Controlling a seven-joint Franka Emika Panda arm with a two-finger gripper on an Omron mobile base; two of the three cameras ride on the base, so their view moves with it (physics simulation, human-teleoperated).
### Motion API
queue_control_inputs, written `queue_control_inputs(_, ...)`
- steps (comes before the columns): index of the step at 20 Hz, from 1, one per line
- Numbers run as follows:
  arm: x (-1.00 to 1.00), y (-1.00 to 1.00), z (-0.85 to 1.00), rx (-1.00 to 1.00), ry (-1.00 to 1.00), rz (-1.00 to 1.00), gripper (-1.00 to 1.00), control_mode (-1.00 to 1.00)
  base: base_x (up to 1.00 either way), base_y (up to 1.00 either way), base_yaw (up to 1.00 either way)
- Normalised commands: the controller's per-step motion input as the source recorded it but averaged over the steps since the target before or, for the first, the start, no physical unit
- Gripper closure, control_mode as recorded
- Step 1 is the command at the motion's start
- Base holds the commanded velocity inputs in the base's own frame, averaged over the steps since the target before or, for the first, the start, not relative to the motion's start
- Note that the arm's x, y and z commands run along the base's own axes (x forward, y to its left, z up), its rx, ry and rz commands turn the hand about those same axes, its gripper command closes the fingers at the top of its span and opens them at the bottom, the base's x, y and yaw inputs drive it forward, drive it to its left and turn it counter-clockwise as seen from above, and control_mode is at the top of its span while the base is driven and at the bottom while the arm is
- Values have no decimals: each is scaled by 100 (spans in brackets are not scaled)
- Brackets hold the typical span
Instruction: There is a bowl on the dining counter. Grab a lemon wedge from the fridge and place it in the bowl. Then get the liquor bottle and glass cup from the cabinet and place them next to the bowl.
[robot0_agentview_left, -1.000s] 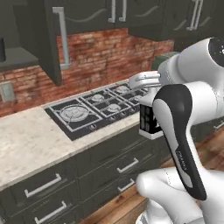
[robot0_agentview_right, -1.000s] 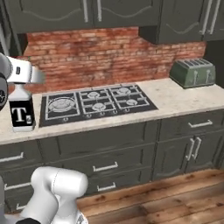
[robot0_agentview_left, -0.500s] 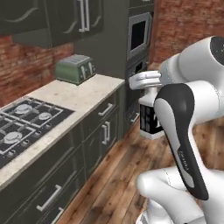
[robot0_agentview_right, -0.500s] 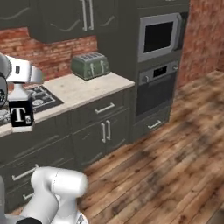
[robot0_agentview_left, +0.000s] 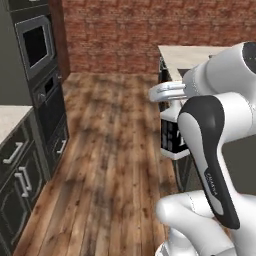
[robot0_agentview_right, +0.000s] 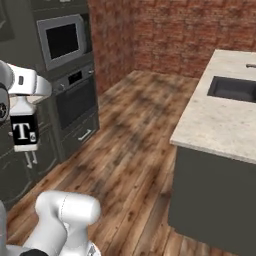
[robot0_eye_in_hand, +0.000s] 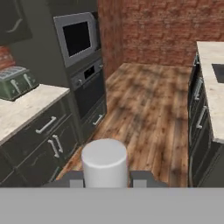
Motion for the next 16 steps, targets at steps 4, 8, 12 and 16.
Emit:
queue_control_inputs(4, 0, 0, 0, 0, 0, 0, 100, 100, 77, -28, -55)
queue_control_inputs(8, 0, 0, 0, 0, 0, 0, 100, 100, 100, 0, -37)
queue_control_inputs(12, 0, 0, 0, 0, 0, 0, 100, 100, 94, -19, -27)
queue_control_inputs(16, 0, 0, 0, 0, 0, 0, 100, 100, 28, -91, -12)
